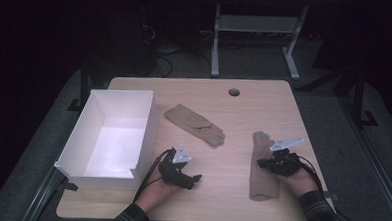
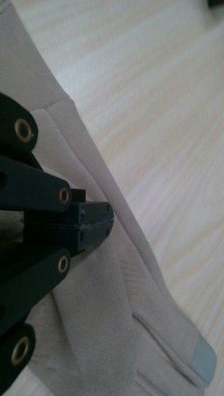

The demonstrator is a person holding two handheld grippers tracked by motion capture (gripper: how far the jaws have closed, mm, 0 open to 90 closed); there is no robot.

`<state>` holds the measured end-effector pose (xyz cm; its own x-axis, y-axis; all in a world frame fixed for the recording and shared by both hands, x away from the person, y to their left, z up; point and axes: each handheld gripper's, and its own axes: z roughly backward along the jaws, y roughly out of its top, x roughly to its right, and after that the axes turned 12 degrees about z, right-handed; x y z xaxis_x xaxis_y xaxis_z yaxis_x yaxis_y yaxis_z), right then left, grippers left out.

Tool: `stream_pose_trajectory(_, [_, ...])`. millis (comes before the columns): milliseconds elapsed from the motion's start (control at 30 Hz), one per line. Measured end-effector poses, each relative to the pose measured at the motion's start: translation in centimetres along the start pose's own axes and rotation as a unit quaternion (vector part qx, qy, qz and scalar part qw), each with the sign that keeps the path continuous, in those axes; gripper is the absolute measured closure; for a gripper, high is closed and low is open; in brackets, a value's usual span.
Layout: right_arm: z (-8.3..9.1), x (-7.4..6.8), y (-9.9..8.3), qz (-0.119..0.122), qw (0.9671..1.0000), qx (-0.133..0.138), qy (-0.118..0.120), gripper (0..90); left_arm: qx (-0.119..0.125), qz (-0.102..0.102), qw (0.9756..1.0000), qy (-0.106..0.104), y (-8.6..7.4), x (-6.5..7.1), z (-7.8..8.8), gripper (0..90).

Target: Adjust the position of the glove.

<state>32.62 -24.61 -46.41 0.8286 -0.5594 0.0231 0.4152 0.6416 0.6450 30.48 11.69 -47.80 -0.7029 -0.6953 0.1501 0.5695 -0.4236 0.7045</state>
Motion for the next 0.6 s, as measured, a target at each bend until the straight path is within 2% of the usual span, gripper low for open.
stream_pose_trajectory(167, [-0.4, -1.5, 0.5, 0.023, 0.9994, 0.003, 0.026, 90.0, 0.0, 0.0, 1.0, 0.0, 0.0, 0.0, 0.0, 12.2])
stream_pose_trajectory(267, [-0.5, -2.2, 0.8, 0.034, 0.999, 0.003, 0.028, 90.0, 0.0, -0.006, 1.0, 0.001, 0.0, -0.1, 0.0, 12.2])
stream_pose_trajectory(367, [-0.5, -2.3, 0.8, 0.033, 0.999, 0.006, 0.029, 90.0, 0.0, -0.004, 1.0, 0.001, 0.0, 0.0, 0.0, 12.2])
stream_pose_trajectory(433, [-0.2, -2.2, 0.7, 0.032, 0.999, 0.014, 0.026, 88.1, -0.001, -0.005, 1.0, 0.001, 0.0, -0.1, 0.0, 12.2])
stream_pose_trajectory(500, [0.7, -1.8, 0.8, 0.022, 0.9991, 0.033, 0.015, 82.2, -0.001, -0.004, 1.0, 0.0, 0.0, -0.1, 0.0, 12.2])
stream_pose_trajectory(600, [1.8, -1.0, 0.4, 0.006, 0.9988, 0.047, -0.012, 72.8, -0.001, -0.004, 1.0, 0.0, 0.0, -0.1, 0.0, 12.2])
